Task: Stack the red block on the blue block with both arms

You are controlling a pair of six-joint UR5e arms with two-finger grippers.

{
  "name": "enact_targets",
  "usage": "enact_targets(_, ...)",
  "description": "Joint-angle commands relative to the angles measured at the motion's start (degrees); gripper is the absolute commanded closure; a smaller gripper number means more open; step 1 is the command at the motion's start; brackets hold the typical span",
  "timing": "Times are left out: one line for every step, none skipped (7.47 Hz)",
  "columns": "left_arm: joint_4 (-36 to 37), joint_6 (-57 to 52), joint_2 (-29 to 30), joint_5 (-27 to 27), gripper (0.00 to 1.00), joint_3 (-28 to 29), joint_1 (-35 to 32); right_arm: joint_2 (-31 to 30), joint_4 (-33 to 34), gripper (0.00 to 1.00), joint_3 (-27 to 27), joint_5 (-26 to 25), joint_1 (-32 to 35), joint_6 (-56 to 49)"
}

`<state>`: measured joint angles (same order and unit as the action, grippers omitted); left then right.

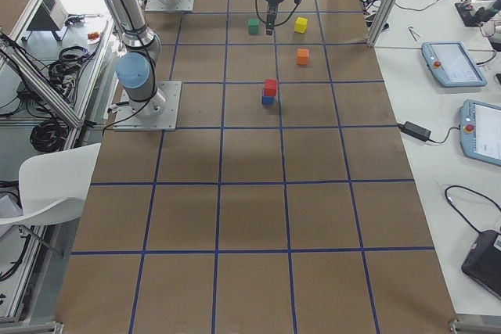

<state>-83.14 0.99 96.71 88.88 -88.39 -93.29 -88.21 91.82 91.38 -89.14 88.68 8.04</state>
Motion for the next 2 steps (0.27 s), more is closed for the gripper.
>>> enact_targets(0.3,0.3,0.1,0.2,0.0,-0.3,-0.5,0.0,0.0,0.01,0.0,-0.4,0.0,0.0)
enact_targets(0.4,0.4,0.1,0.2,0.0,-0.3,-0.5,0.0,0.0,0.01,0.0,-0.3,0.0,0.2)
